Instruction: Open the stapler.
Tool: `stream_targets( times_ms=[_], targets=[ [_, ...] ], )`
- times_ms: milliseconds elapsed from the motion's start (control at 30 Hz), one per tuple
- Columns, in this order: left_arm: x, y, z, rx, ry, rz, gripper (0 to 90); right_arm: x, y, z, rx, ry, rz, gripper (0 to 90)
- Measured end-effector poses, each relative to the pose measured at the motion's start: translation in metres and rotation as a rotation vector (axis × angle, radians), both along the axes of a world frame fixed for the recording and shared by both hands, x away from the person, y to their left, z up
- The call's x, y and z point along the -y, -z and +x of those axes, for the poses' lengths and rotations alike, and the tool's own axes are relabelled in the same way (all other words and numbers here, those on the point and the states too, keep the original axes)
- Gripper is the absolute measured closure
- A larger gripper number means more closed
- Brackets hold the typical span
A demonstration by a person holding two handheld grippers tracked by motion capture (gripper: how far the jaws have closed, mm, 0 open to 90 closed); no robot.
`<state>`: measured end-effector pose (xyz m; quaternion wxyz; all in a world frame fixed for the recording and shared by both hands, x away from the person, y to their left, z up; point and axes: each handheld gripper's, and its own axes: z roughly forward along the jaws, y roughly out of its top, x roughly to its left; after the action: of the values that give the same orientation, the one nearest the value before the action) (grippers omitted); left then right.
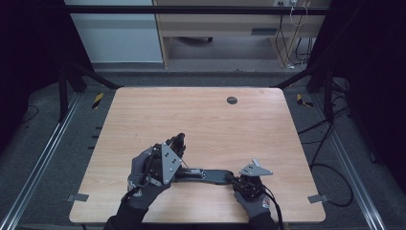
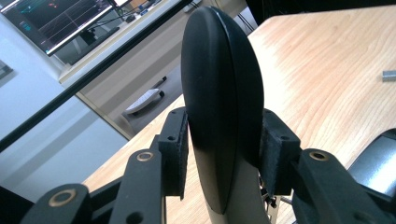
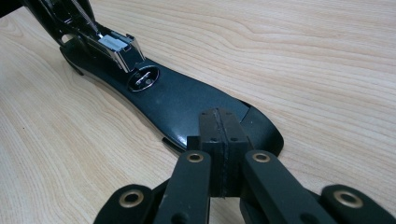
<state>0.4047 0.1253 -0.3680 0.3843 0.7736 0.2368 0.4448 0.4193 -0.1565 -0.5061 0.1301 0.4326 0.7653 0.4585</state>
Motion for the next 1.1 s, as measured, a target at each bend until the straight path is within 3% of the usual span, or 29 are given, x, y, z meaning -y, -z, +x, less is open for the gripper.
stream_targets(
  times_ms=[633,800,1000,1100],
  targets=[
    [-0.032,-0.001,0.0,-0.027,-0.036,-0.143,58.2,-0.001,0.0,0.0,0.002,-0.007,-0.001,90.0],
    [-0.059,0.001,0.002,-0.063,-0.054,-0.246,57.9,-0.001,0.0,0.0,0.003,-0.007,-0.003,90.0],
    [-0.072,0.005,0.003,-0.051,-0.055,-0.3,57.7,-0.001,0.0,0.0,0.006,-0.008,-0.003,90.0],
    [-0.078,0.007,0.001,-0.066,-0.068,-0.334,57.7,-0.001,0.0,0.0,0.007,-0.007,-0.004,90.0]
  ],
)
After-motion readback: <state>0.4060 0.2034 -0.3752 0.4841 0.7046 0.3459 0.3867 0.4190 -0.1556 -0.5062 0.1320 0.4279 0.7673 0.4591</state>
